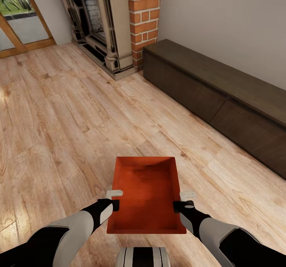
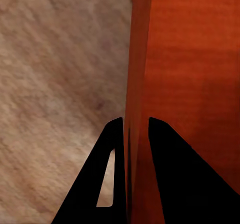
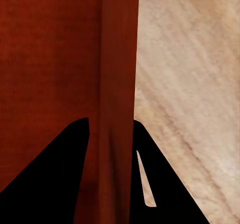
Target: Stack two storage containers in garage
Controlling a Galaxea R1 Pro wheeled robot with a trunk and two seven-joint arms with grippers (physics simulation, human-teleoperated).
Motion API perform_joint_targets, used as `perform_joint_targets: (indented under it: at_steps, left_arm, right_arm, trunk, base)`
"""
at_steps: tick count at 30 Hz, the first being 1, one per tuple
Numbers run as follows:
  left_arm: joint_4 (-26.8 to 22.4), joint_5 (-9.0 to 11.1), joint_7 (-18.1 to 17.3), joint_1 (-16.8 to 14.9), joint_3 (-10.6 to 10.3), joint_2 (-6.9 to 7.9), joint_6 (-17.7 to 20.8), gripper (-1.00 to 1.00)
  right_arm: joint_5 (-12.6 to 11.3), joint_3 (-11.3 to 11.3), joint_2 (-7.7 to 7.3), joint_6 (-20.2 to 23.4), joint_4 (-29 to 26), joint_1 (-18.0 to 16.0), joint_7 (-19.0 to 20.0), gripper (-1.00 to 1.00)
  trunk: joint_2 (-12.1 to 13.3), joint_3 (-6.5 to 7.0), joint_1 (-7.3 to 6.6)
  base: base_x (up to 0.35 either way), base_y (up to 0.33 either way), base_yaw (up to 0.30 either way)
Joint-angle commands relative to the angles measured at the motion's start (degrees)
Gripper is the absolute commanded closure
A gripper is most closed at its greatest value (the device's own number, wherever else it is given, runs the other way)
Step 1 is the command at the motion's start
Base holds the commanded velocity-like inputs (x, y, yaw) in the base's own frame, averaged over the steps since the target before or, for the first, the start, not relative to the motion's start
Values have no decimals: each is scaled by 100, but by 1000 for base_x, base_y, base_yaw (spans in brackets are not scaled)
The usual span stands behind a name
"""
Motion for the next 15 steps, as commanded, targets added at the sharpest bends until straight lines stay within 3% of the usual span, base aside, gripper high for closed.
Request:
perform_joint_targets:
  at_steps: [1,7,15]
  left_arm:
    - [-14,-38,42,0,-64,36,36,100]
    - [-14,-38,39,2,-63,36,36,100]
    - [-14,-38,30,6,-64,36,45,100]
  right_arm:
    - [-86,36,-1,-31,13,-3,-49,100]
    - [-86,36,-1,-31,13,-3,-49,100]
    - [-81,36,-1,-31,13,-3,-49,100]
  trunk:
    - [-1,-3,-1]
    - [-1,-3,-1]
    - [320,141,-177]
  base:
    - [0,0,0]
    - [0,0,0]
    - [0,0,0]
